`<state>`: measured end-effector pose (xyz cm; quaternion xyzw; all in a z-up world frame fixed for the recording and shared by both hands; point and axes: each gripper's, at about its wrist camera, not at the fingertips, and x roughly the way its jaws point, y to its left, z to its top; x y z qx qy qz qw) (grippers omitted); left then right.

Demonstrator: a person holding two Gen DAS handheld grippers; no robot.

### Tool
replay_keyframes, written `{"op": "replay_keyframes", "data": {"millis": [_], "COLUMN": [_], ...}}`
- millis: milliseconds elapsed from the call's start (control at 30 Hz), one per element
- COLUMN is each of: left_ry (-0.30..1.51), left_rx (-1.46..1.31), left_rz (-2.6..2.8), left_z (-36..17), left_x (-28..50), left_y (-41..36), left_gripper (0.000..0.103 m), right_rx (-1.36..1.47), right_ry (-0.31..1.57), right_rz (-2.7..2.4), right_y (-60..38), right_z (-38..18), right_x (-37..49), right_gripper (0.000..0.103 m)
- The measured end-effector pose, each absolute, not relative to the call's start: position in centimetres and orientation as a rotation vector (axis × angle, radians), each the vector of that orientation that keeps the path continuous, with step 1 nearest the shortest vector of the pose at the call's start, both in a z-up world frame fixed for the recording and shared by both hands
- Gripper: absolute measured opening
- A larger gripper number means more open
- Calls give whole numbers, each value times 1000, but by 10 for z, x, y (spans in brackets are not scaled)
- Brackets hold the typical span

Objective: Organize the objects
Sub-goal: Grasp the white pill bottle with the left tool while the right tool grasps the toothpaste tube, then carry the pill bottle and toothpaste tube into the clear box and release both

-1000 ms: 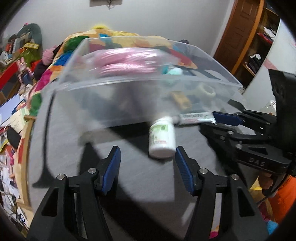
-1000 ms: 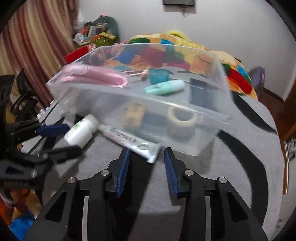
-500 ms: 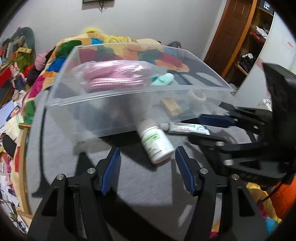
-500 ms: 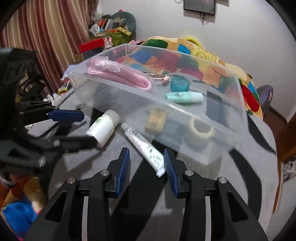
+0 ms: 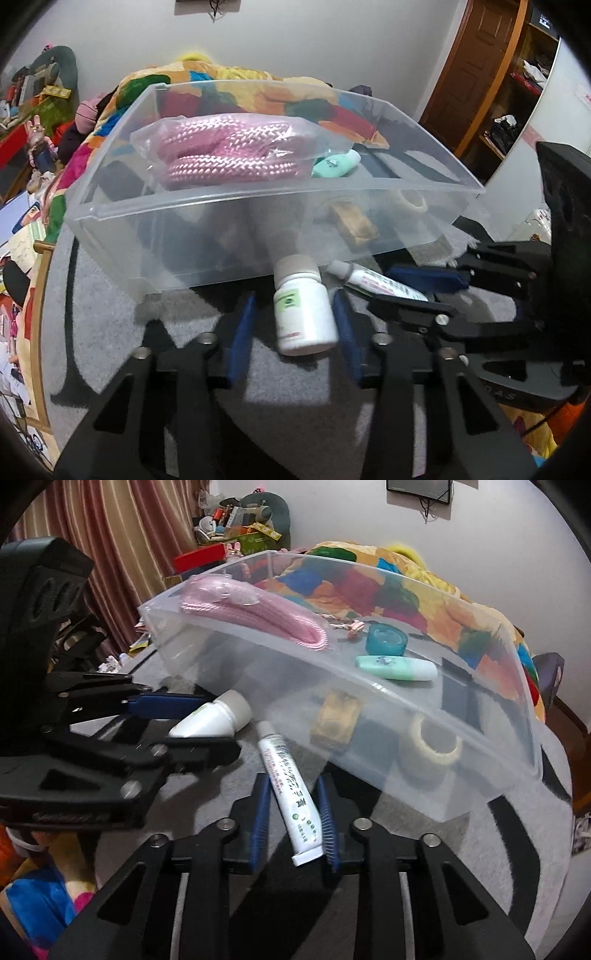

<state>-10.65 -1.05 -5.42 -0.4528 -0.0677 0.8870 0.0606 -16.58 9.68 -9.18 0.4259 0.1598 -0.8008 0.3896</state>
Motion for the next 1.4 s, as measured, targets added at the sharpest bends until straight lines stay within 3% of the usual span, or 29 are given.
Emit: {"op": "replay_keyframes", "data": {"millis": [300, 567, 1000, 1400], "left_ry": [-204, -178, -108, -51], "left_rx": [-1330, -1191, -1029, -1220], "left_rz": [2696, 2735, 2796, 2747], "left_z": [-48, -8, 46, 13], "left_x": [-84, -74, -118, -175], "left_y": [-10, -4, 4, 13], "left_gripper": [29, 29, 29, 29], "right_rx": [1073, 994, 886, 999], "right_ry": [301, 189, 152, 188], "right_rz": [-2070, -2189, -2366, -2382], "right_y": [113, 137, 138, 122], "right_z": [-82, -44, 9, -18], "right_x": [-142, -141, -174, -218], "right_gripper": [15, 15, 15, 15]}}
